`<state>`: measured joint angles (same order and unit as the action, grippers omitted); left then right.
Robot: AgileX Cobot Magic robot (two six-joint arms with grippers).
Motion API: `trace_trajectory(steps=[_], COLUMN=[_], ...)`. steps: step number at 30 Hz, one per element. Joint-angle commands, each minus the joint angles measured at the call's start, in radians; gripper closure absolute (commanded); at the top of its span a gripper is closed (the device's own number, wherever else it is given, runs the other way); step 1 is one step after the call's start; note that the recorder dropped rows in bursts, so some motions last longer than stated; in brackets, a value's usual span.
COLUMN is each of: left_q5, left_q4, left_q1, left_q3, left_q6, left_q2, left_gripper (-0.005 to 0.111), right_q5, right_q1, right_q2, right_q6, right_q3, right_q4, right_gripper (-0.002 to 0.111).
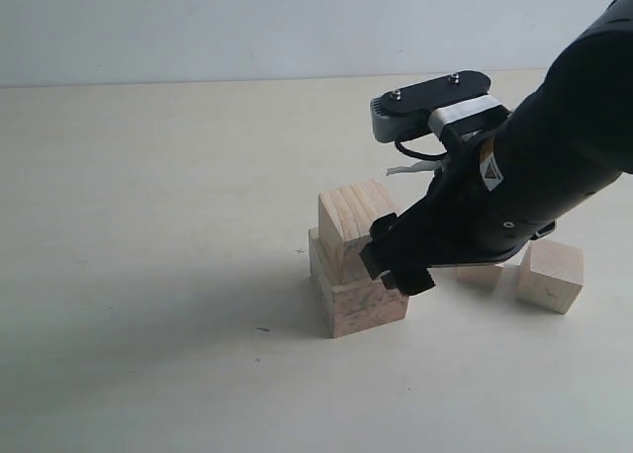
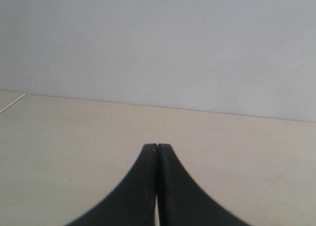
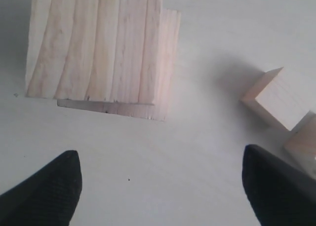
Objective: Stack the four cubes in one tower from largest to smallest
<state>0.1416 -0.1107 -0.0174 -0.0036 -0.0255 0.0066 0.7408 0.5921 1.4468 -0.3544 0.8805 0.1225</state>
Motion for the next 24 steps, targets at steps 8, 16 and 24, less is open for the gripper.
trace_trajectory(steps=[8, 16, 24], left_q5=[-0.001, -0.001, -0.001], left_q4=[-0.006, -0.006, -0.006], left_q1=[0.007, 0.007, 0.007], left_q3=[0.004, 0.004, 0.004], left_q6=[0.002, 0.002, 0.002], left_q2=[-0.007, -0.007, -0.007], left_gripper=[0.107, 0.107, 0.107], right_q5=[-0.047, -0.062, -0.096], right_q1=[0.001, 0.001, 0.001], right_q2=[0.034, 0.034, 0.034], right_q6=[0.010, 0.010, 0.010], right_q3=[-0.004, -0.004, -0.004], right_q4=[0.000, 0.012, 0.016], right_gripper=[0.025, 0.026, 0.026])
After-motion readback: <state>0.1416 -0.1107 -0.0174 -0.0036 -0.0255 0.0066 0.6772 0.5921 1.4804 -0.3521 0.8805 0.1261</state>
